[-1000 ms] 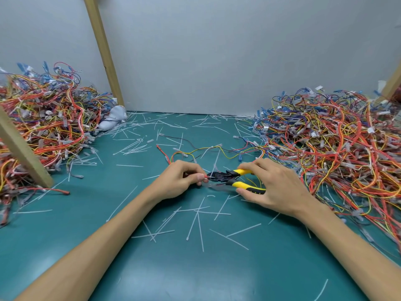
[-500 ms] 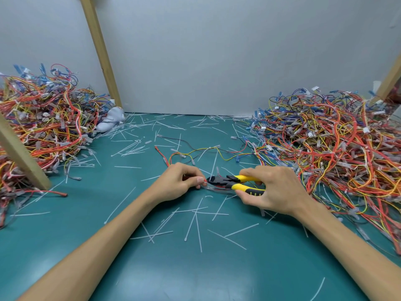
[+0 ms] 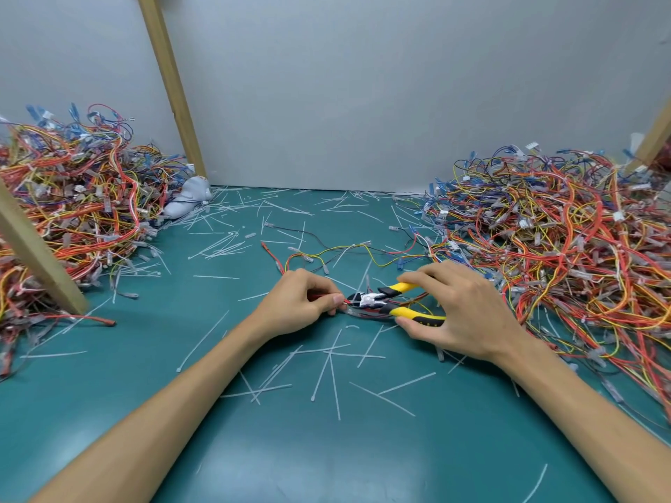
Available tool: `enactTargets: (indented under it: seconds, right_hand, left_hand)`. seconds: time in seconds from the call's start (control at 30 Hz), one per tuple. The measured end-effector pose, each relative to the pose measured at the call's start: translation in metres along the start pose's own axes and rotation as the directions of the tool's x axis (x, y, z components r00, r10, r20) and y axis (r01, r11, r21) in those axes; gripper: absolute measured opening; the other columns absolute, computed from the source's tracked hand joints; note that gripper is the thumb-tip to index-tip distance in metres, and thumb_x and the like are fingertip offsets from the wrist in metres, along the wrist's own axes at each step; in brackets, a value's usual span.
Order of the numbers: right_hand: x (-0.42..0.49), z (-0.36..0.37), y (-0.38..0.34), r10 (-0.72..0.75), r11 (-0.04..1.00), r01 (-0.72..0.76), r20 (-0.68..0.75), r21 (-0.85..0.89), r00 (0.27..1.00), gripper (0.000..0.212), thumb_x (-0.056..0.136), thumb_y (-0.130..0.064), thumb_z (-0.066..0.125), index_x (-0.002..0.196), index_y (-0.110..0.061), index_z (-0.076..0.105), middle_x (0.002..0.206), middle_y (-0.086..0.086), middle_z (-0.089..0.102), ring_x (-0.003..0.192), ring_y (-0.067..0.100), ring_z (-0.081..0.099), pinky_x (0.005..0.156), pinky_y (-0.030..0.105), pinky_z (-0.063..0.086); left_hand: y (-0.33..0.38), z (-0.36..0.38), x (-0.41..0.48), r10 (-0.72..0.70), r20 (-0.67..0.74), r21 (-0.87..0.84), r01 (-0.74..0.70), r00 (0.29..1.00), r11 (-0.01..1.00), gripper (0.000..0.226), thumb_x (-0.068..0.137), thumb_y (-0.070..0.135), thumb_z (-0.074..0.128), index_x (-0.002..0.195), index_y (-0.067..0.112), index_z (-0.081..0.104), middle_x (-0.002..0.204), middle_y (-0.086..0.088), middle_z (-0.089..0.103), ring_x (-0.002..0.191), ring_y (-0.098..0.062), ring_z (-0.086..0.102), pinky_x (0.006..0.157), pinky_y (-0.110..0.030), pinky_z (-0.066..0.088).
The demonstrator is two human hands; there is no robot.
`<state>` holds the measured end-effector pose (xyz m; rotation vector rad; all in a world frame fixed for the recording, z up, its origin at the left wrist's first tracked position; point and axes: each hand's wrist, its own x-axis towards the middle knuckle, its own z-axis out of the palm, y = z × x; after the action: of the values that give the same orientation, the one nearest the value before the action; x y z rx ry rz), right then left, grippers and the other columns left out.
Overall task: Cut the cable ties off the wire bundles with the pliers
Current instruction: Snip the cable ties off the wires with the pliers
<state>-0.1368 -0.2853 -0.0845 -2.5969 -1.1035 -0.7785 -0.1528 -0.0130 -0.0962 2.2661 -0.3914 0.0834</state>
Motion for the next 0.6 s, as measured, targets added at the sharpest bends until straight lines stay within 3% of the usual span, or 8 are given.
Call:
enactTargets:
  seconds: [0.1,0.23,0.4,0.6]
  right_hand:
    - [0.0007,-0.0003,-0.0014,-0.003,1.0,0.003,0.001,-0.002,1.0,0.046,0.08,-0.057,0.066,0.111,-0.023,0.067,0.107,-0.003,0.064,0.092,0.019,0.06,0.08,0.036,0.051]
    - [0.0017,0.0005,-0.0019,-0.017,1.0,0.017,-0.01,-0.019,1.0,0.044,0.079,-0.053,0.068,0.104,-0.018,0.07,0.094,0.001,0.064,0.082,0.023,0.059,0.078,0.038,0.05]
    - [0.0023,0.0023,-0.0045,0.0,1.0,0.0,-0.035,-0.014,0.999,0.037,0.076,-0.051,0.071,0.089,-0.017,0.069,0.077,-0.004,0.058,0.071,0.019,0.057,0.068,0.025,0.044]
    - [0.0025,0.0012,-0.0033,-0.037,0.999,0.036,-0.025,-0.023,0.999,0.04,0.079,-0.051,0.069,0.098,-0.016,0.068,0.089,-0.003,0.062,0.081,0.02,0.058,0.072,0.032,0.05]
  left_hand:
    - [0.0008,-0.0001,0.0,0.0,-0.001,-0.001,0.0,1.0,1.0,0.022,0.093,0.016,0.061,0.076,0.025,0.073,0.061,0.009,0.063,0.052,-0.003,0.044,0.052,-0.017,0.033]
    - [0.0021,-0.0003,0.0002,-0.001,0.001,-0.004,0.001,1.0,1.0,0.026,0.093,0.016,0.061,0.073,0.029,0.07,0.062,0.007,0.064,0.052,-0.005,0.042,0.052,-0.019,0.031]
    - [0.0004,0.0002,0.0005,-0.013,0.001,-0.004,0.013,1.0,1.0,0.022,0.093,0.016,0.061,0.076,0.024,0.072,0.065,0.002,0.066,0.057,-0.009,0.047,0.056,-0.024,0.036]
    - [-0.0001,0.0003,0.0004,-0.017,-0.002,-0.004,0.017,1.0,1.0,0.021,0.093,0.016,0.062,0.076,0.022,0.073,0.061,0.01,0.064,0.052,-0.001,0.045,0.053,-0.015,0.033]
